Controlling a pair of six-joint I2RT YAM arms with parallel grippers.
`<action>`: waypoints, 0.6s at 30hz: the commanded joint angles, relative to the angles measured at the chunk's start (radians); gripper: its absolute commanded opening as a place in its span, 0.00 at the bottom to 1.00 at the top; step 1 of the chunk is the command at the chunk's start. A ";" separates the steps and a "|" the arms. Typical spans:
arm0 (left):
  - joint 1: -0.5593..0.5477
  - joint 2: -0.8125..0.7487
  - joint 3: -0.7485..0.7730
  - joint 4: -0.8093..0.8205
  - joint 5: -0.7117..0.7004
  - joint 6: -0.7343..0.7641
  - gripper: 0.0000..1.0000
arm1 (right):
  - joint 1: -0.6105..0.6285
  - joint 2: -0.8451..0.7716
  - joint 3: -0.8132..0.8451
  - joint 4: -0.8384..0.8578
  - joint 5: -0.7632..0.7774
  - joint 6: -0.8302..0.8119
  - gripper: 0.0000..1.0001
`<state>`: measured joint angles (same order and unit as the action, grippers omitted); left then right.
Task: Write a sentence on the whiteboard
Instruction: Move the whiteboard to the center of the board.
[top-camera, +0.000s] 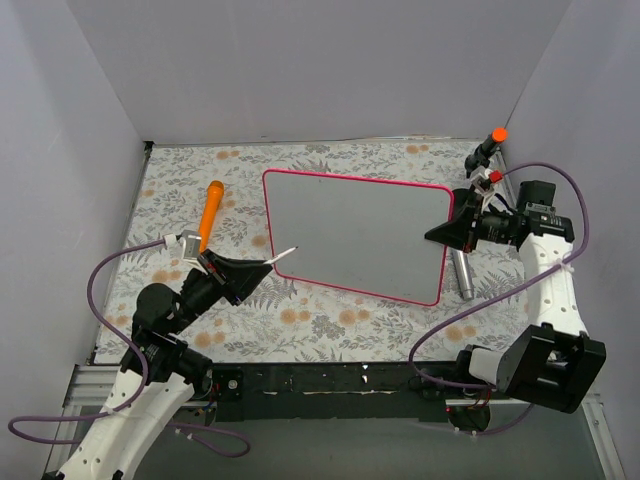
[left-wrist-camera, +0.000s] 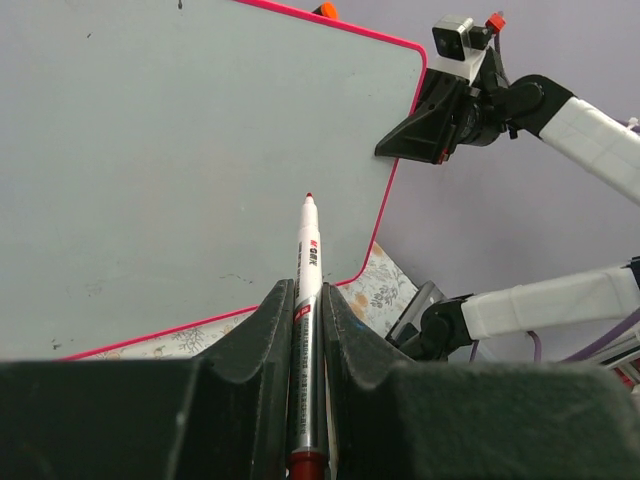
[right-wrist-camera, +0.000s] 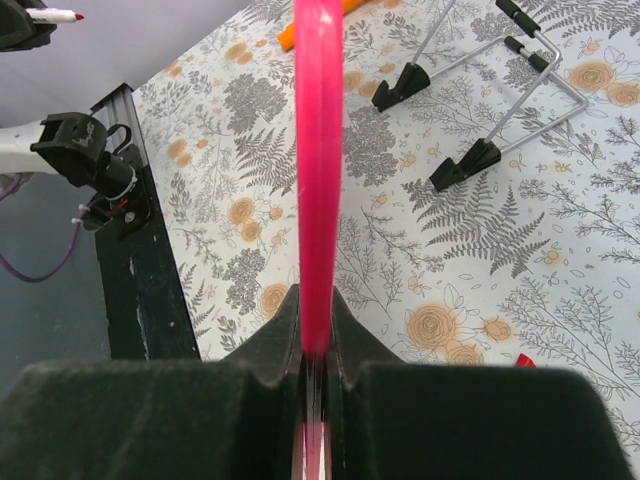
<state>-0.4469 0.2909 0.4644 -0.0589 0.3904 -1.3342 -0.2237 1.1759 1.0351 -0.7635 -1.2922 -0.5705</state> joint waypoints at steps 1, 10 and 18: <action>0.007 -0.001 -0.009 0.010 0.011 0.003 0.00 | -0.022 0.082 0.118 -0.340 -0.001 -0.396 0.01; 0.007 -0.015 -0.009 -0.013 -0.019 0.010 0.00 | -0.066 0.044 -0.009 -0.369 -0.020 -0.495 0.01; 0.007 0.005 -0.017 0.005 -0.027 0.012 0.00 | -0.068 -0.111 -0.182 -0.040 0.048 -0.230 0.01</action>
<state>-0.4469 0.2855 0.4511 -0.0700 0.3759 -1.3277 -0.2939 1.1210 0.8867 -0.9829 -1.3441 -0.8757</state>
